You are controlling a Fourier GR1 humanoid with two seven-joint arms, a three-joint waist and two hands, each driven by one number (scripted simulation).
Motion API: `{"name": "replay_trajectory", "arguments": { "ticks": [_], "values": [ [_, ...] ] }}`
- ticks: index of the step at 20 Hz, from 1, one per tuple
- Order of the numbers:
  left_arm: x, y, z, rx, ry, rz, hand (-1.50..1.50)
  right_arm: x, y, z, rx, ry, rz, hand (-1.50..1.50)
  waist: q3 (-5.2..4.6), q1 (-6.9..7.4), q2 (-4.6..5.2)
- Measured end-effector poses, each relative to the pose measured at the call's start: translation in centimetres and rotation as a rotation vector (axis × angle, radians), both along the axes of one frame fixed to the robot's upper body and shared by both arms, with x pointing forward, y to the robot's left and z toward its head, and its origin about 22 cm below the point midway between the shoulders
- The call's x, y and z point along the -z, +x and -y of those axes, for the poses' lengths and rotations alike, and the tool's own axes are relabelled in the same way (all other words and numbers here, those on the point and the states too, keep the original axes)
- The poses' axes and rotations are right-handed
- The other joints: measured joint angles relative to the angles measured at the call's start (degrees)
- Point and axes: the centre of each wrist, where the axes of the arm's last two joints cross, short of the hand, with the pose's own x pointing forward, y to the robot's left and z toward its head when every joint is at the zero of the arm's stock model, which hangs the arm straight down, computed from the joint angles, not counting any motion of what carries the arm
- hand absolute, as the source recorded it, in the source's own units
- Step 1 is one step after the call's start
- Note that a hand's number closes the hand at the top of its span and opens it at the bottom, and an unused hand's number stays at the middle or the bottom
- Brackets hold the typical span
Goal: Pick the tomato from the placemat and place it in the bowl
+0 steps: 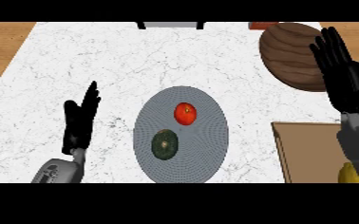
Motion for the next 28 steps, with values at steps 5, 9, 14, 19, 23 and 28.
{"name": "replay_trajectory", "arguments": {
  "ticks": [5, 9, 14, 19, 23, 28],
  "values": [
    [-3.7, 1.5, -0.3, 0.041, 0.090, 0.163, 0.00, 3.6, 0.0, -3.3, -0.166, 0.207, 0.030, 1.50, 0.58, 1.12, 0.61],
    [-6.5, 2.5, -0.8, 0.082, 0.154, 0.282, 0.00, 8.2, -1.2, -3.2, -0.015, 0.200, -0.022, -1.50, 0.63, 1.39, 1.12],
    [-8.1, 2.4, -1.6, 0.101, 0.179, 0.321, 0.00, 14.3, -3.5, -4.6, -0.044, 0.278, 0.080, -1.50, 0.67, 1.27, 1.02],
    [-9.2, 2.6, -1.7, 0.099, 0.188, 0.326, 0.00, 14.6, -3.3, -3.9, -0.176, 0.110, 0.131, -1.50, 0.54, 0.50, 0.75],
    [-9.8, 2.5, -1.9, 0.099, 0.191, 0.328, 0.00, 12.5, -2.1, -3.5, -0.277, -0.064, 0.087, -1.50, 0.44, 0.21, 0.54],
    [-9.5, 2.6, -1.9, 0.100, 0.194, 0.327, 0.00, 8.8, 0.6, -5.2, -0.387, -0.294, 0.007, -1.50, 0.36, 0.15, 0.53]
  ]
}}
